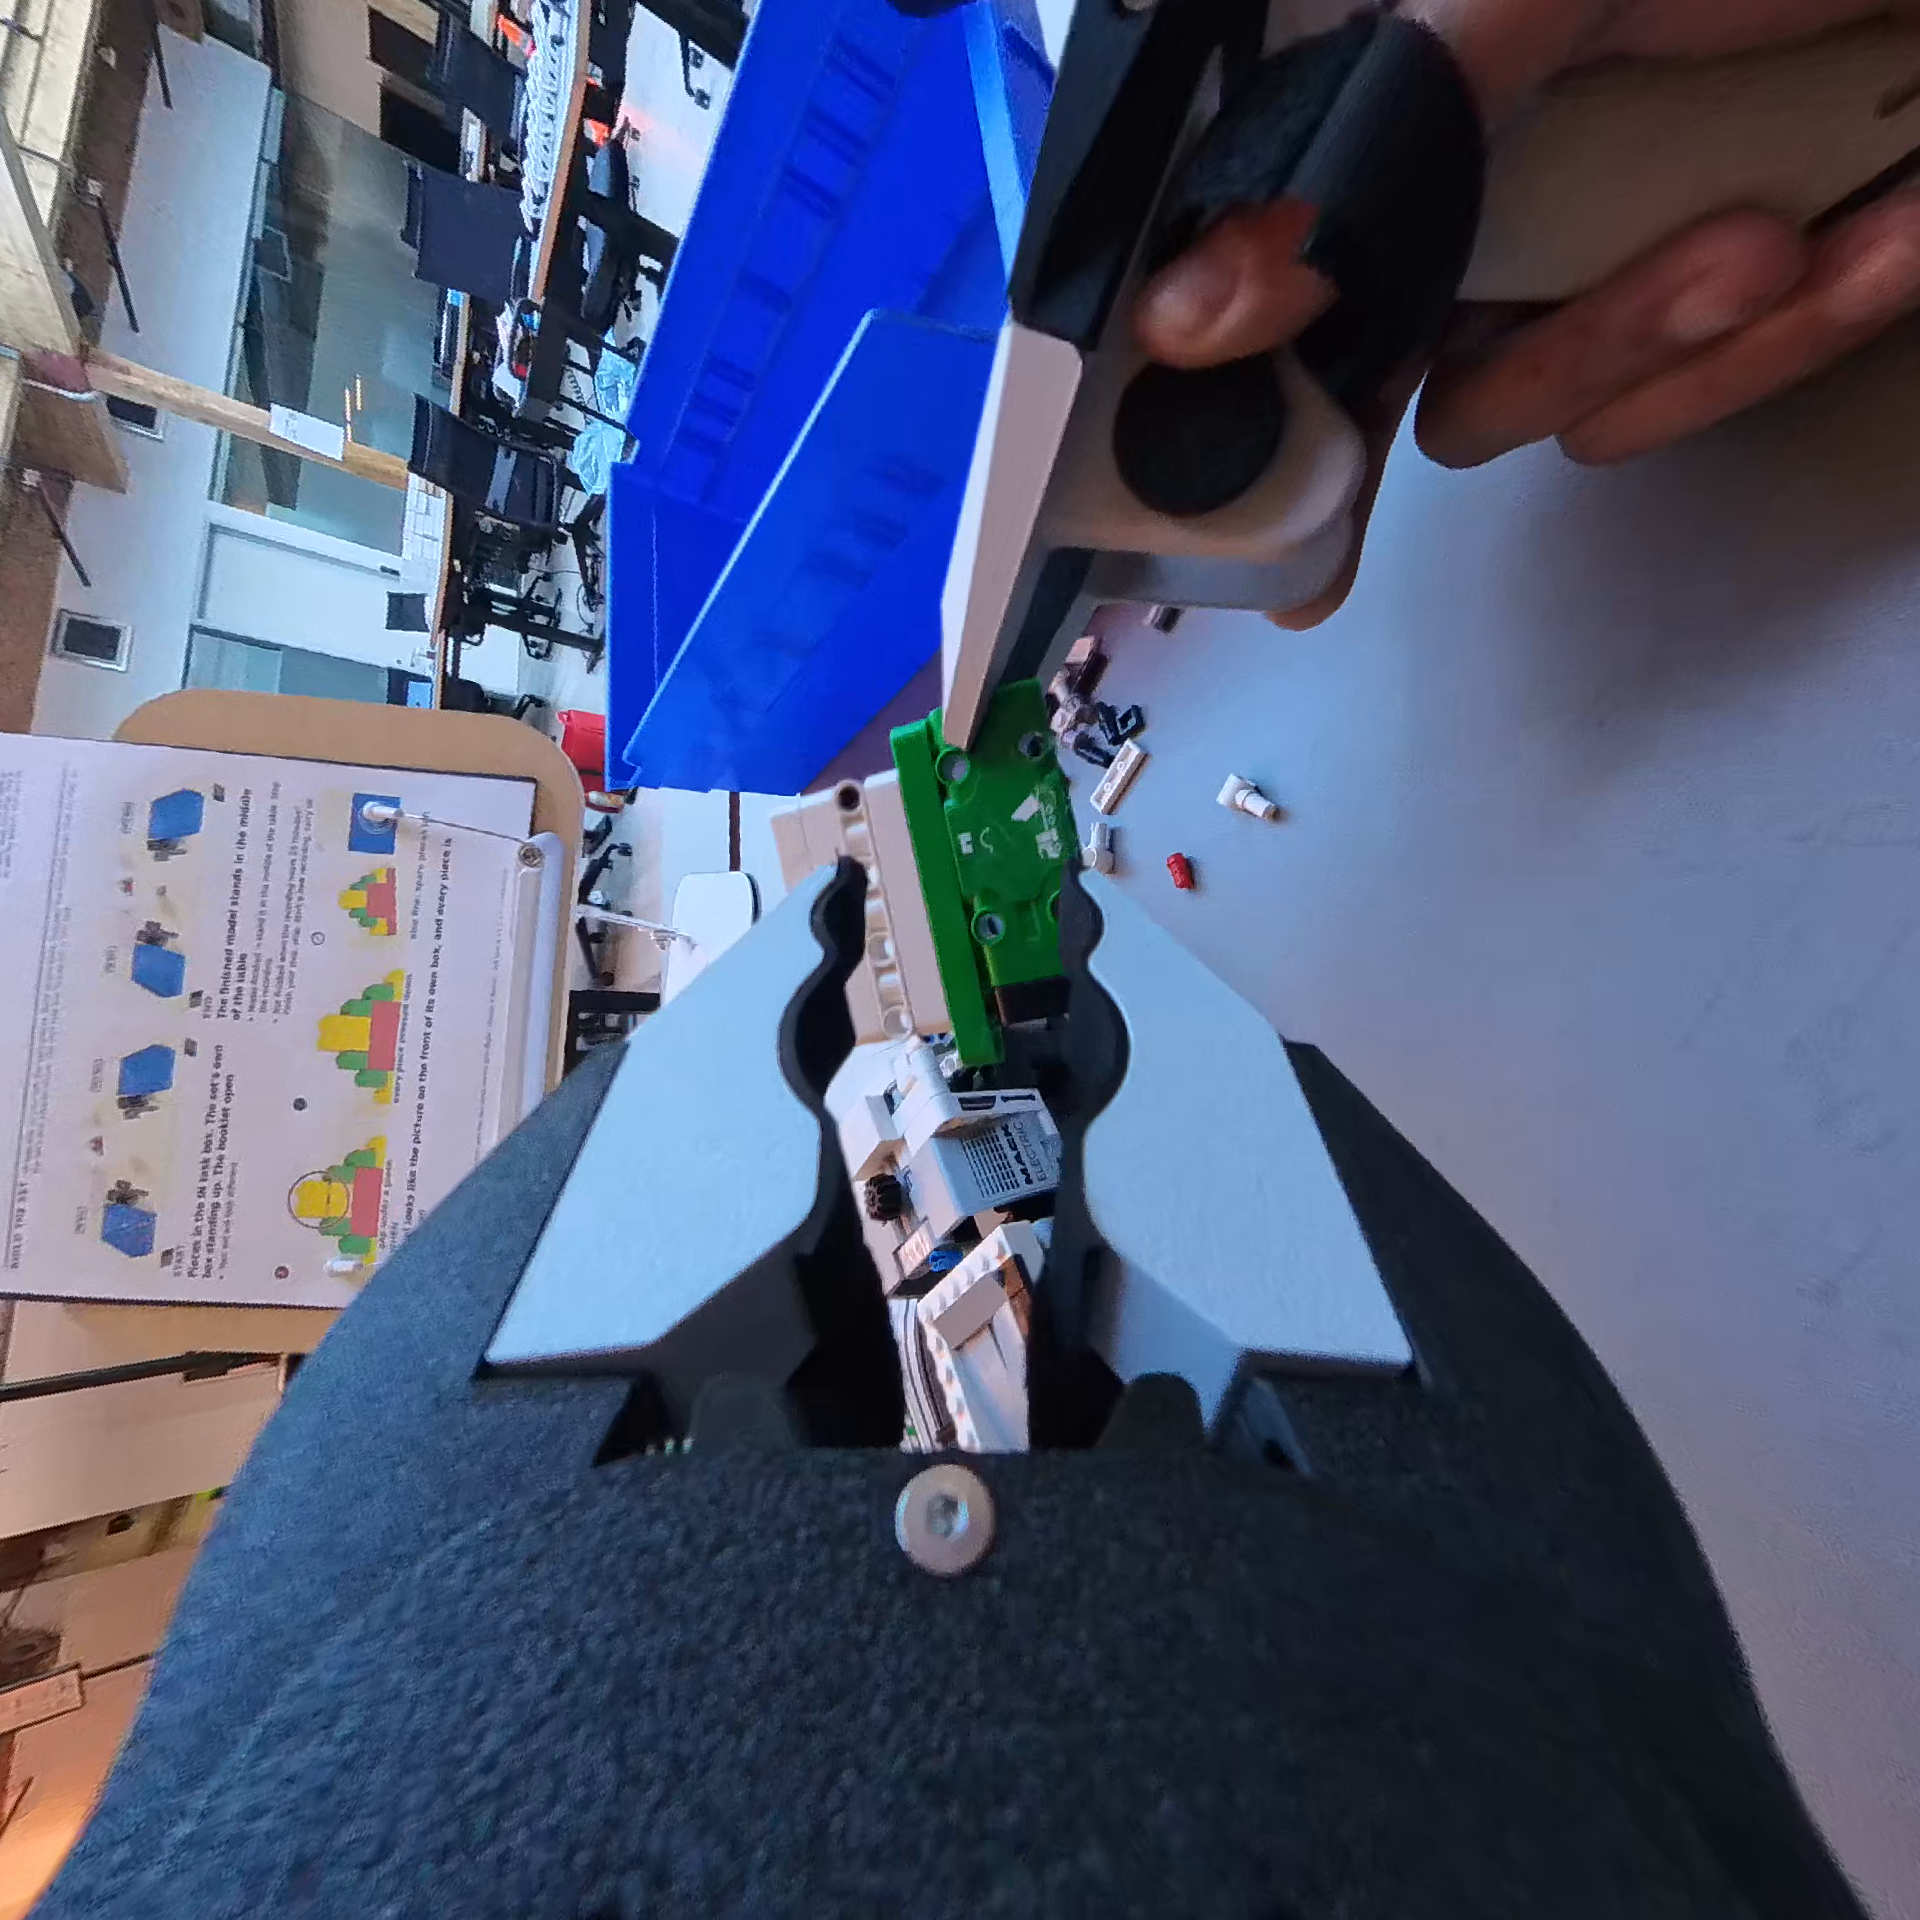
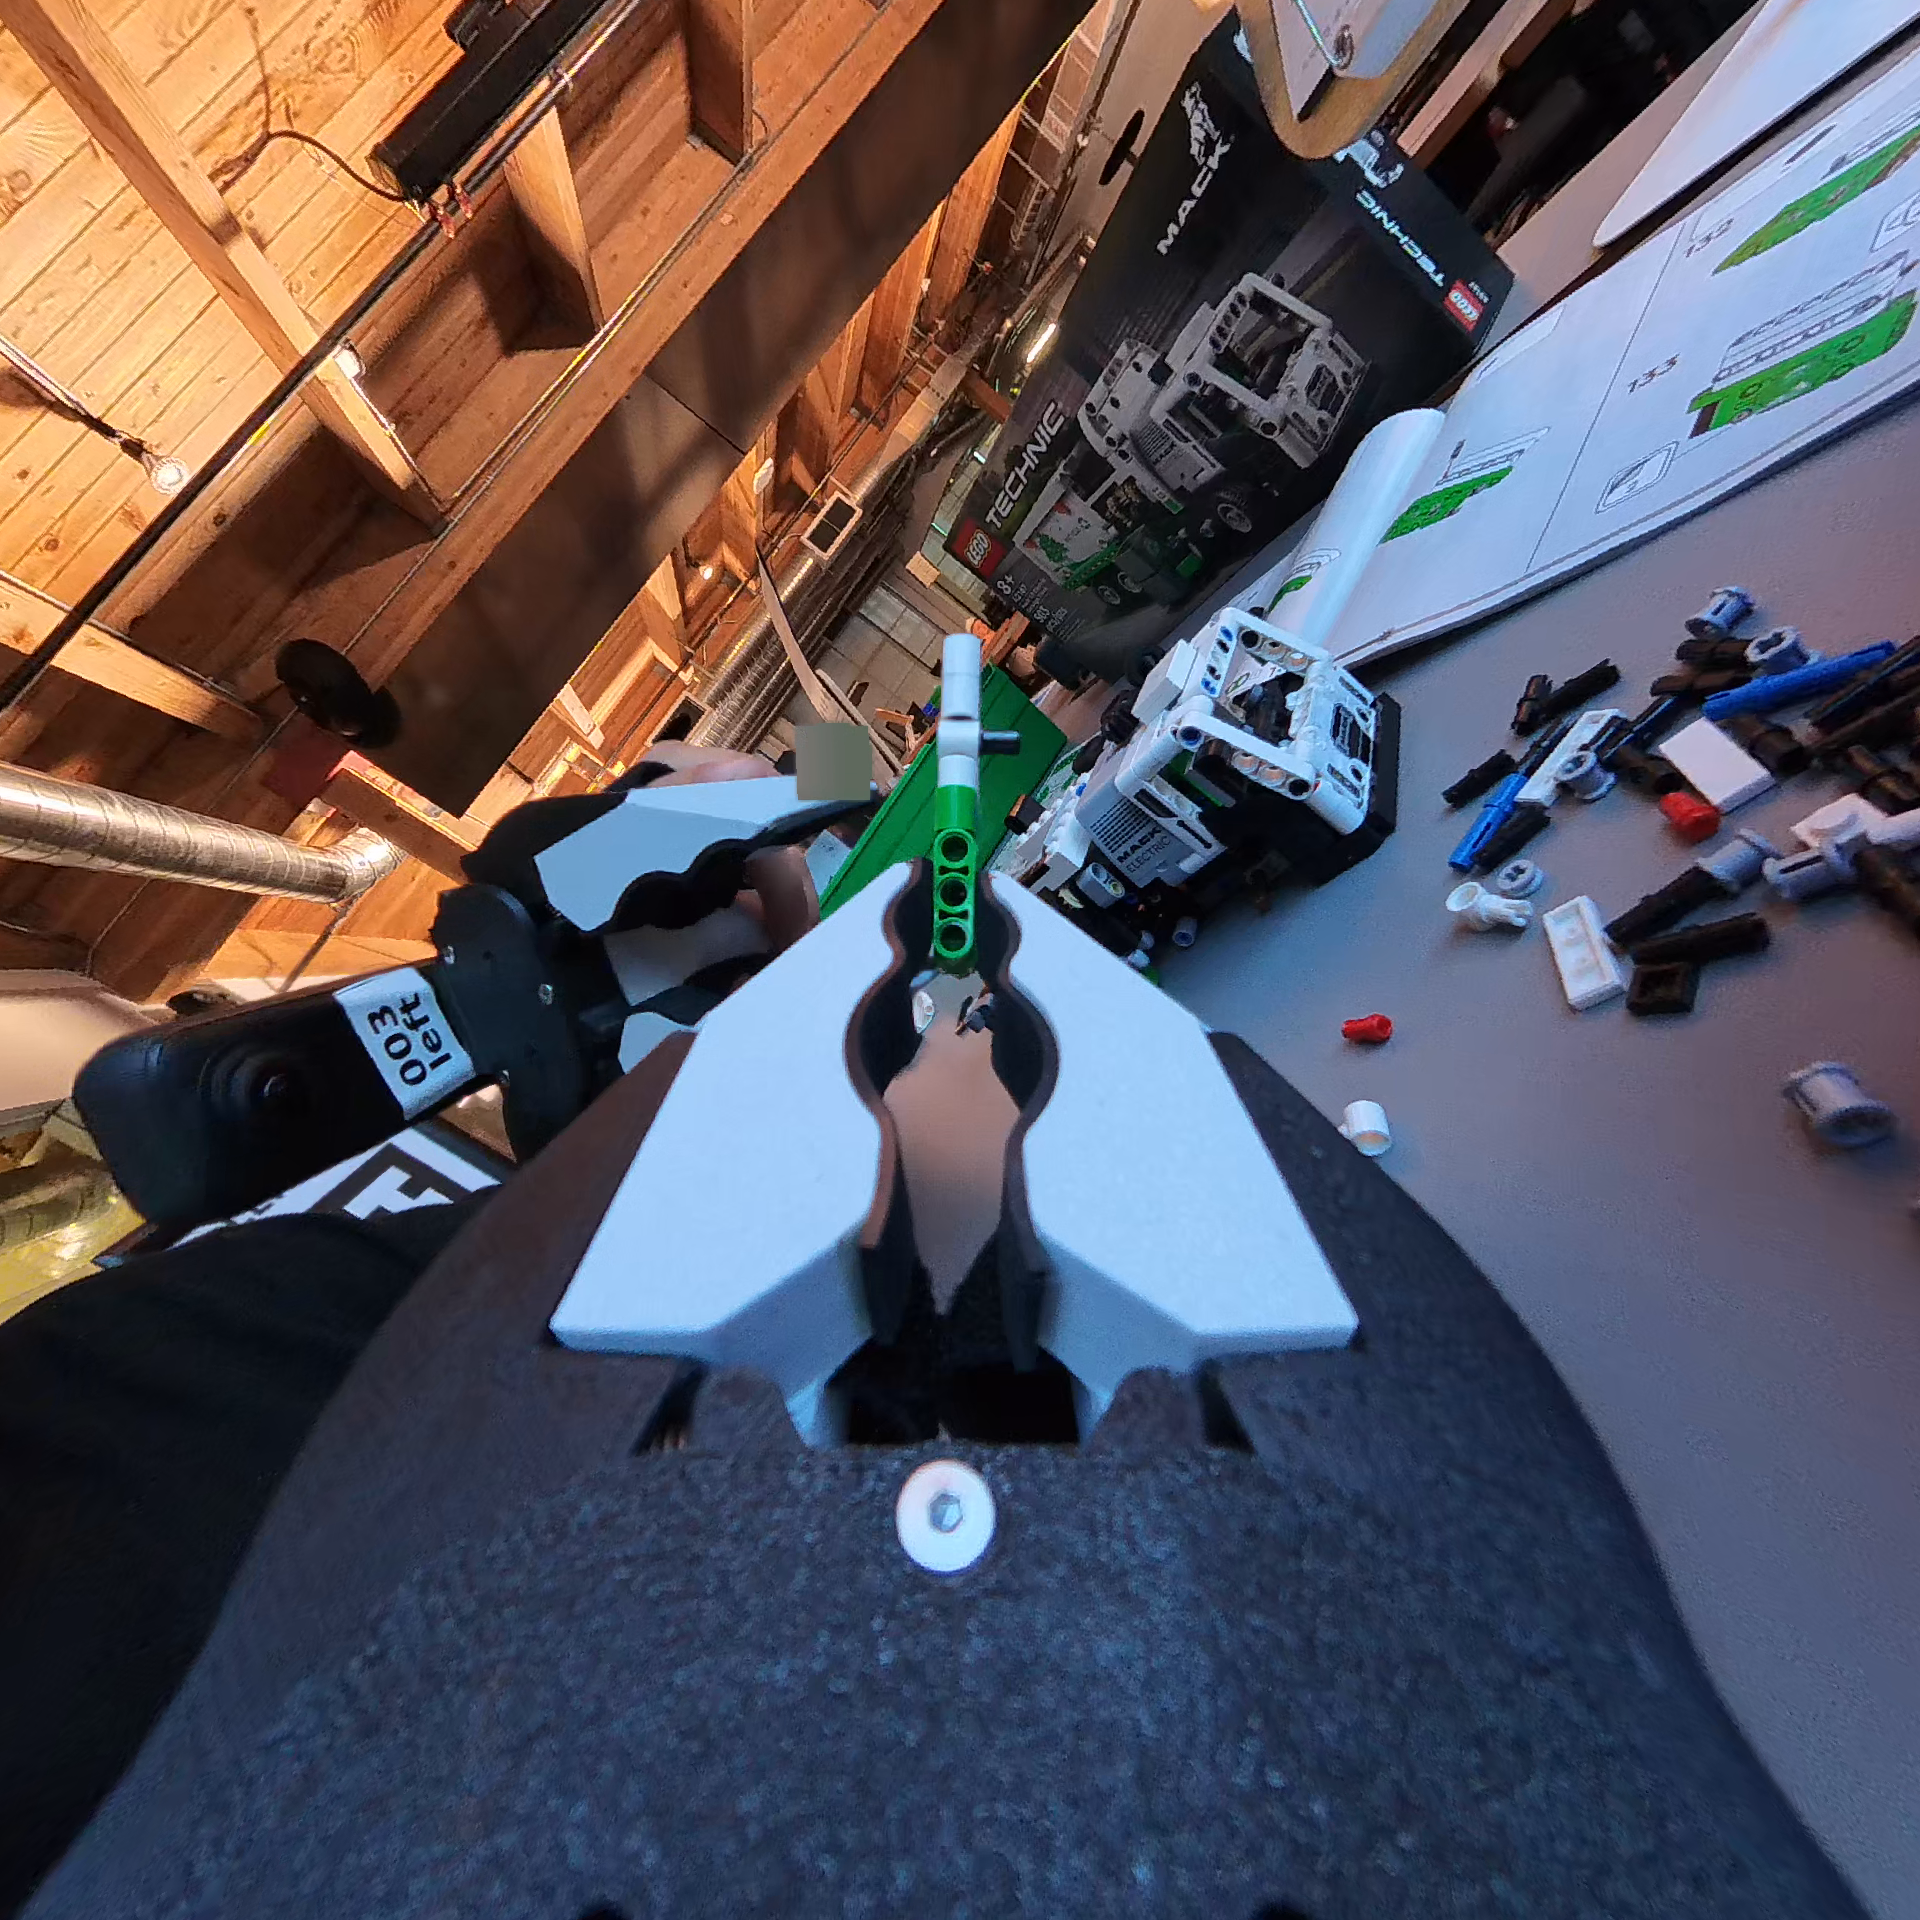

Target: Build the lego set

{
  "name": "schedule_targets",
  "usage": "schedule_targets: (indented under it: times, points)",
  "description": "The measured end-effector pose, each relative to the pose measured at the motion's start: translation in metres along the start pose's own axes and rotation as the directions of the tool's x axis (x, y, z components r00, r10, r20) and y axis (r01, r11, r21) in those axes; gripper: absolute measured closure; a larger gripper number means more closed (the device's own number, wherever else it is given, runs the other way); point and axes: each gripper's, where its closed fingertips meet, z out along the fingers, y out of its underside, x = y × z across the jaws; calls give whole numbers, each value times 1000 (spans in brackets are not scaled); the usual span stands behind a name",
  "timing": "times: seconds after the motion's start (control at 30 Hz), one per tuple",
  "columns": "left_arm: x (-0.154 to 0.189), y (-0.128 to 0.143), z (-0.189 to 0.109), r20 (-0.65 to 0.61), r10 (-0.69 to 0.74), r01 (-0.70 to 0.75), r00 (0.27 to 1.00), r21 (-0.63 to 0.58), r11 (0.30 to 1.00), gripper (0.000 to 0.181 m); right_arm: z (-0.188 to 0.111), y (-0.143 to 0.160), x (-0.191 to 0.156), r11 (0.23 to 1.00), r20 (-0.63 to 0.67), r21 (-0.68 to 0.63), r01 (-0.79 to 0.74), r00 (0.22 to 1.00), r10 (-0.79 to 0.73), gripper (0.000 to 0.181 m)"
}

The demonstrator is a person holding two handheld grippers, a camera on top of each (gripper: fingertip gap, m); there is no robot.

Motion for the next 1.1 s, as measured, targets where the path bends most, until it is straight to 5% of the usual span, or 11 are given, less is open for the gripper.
schedule_targets:
  times: [0.17, 0.27, 0.37, 0.47, 0.57, 0.67, 0.7, 0.93, 1.1]
  points:
    - [-4, 2, -10, -68, -106, 107, 992, 19, 994, 141, -1, -2, 0, 1000, 3, 13, 2, 1000, -2, 176]
    - [-10, 3, -24, -134, -332, 344, 934, 84, 935, 138, -4, -7, -10, 999, 73, 51, -19, 997, 15, 175]
    - [-24, 2, -44, -215, -641, 676, 737, 217, 704, 129, -11, -12, -31, 993, 193, 112, -41, 981, 19, 175]
    - [-24, 0, -63, -398, -767, 864, 503, 234, 445, 126, -6, -1, -60, 994, 271, 104, 41, 960, -68, 175]
    - [-4, -13, -78, -641, -705, 949, 302, 135, 283, 130, 7, 18, -79, 992, 318, 80, 100, 940, -120, 175]
    - [9, -15, -88, -763, -628, 983, 154, 52, 178, 159, 18, 33, -87, 995, 345, 56, 80, 934, -95, 175]
    - [9, -15, -92, -789, -600, 988, 128, 46, 151, 174, 21, 37, -87, 995, 339, 51, 87, 936, -99, 175]
    - [16, -4, -104, -861, -509, 999, -7, -25, 28, 174, 30, 51, -87, 988, 303, 7, 154, 941, -149, 175]
    - [16, 6, -103, -859, -511, 999, -29, -35, 2, 174, 28, 46, -80, 993, 283, 21, 120, 951, -121, 175]
